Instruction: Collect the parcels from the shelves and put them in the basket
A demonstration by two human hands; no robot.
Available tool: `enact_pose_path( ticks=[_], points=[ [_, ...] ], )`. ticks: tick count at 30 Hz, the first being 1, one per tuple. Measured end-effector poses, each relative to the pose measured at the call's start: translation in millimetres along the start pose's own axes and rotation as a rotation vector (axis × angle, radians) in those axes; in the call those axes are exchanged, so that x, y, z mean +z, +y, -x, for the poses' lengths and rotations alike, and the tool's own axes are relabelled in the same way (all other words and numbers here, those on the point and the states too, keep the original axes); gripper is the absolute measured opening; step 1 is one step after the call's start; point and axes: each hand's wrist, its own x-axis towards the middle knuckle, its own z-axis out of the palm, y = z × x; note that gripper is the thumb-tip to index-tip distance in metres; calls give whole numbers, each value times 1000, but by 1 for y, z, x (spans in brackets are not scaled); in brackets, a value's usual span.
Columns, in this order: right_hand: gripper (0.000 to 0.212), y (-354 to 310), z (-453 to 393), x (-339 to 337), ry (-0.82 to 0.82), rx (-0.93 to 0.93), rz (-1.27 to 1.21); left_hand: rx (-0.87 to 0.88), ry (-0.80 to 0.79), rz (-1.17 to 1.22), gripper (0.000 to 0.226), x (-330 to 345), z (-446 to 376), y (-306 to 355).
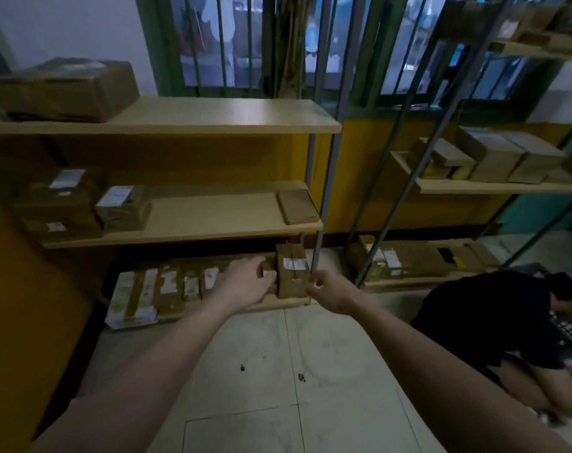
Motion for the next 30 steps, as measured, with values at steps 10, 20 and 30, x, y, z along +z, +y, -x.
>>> enact_pose_path(
  ticks=[10,20,30],
  points=[
    [31,41,-143,-25,-20,134,-240,-85,-178,249,45,24,-152,-1],
    [27,122,-314,-55,-41,249,-604,-446,-94,655,6,78,-295,22],
    [33,162,-412,-76,-4,231,-609,-539,-58,634,46,100,-403,38]
  ],
)
